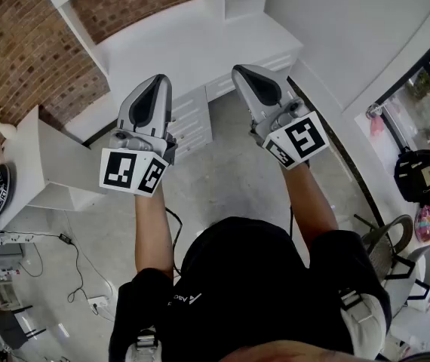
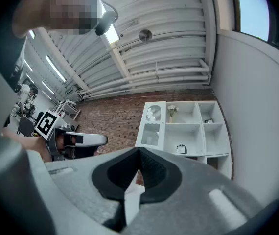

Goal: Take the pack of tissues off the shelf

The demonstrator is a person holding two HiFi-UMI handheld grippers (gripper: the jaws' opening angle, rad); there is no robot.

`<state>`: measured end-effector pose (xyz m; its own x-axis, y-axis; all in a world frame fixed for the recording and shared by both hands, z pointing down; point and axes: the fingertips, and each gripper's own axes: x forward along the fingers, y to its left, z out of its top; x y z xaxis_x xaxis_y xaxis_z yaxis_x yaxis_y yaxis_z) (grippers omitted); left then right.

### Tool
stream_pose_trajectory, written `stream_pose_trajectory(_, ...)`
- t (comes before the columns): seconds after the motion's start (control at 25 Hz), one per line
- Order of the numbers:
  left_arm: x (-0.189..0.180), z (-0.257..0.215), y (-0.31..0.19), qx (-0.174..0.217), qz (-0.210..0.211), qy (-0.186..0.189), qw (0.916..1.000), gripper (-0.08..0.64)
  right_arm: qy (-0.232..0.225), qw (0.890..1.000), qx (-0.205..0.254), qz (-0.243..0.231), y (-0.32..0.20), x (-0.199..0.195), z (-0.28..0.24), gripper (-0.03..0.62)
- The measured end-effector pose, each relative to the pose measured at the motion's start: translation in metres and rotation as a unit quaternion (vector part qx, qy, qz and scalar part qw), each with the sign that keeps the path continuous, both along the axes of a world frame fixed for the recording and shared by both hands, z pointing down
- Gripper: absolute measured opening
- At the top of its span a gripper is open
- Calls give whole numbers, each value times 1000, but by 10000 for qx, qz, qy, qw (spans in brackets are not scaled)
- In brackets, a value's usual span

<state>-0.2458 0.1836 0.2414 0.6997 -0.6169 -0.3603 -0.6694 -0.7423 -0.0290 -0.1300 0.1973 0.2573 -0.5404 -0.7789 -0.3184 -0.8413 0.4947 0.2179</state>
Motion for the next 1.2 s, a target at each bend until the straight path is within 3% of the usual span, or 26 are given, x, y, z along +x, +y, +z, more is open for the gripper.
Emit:
stream_pose_trajectory(0.36,-25,-11,-12,199,229,52,9995,-2,-30,9999,-93,84,-9,-32,4,2)
stream_pose_trajectory(0.6,-24,-13,-29,222,303,56,9993,-2,49,9998,-98,194,-24,-33,7,2)
stream_pose_trajectory(0.88,-7,-12,-87,206,138,63,9997,-2,-10,9999,-6,155,-78,-7,5,2)
stream_pose_trajectory(1.2,51,-26,-199,310,-291,-8,9991,-2,37,9997,184,-121,-191,58,-4,2)
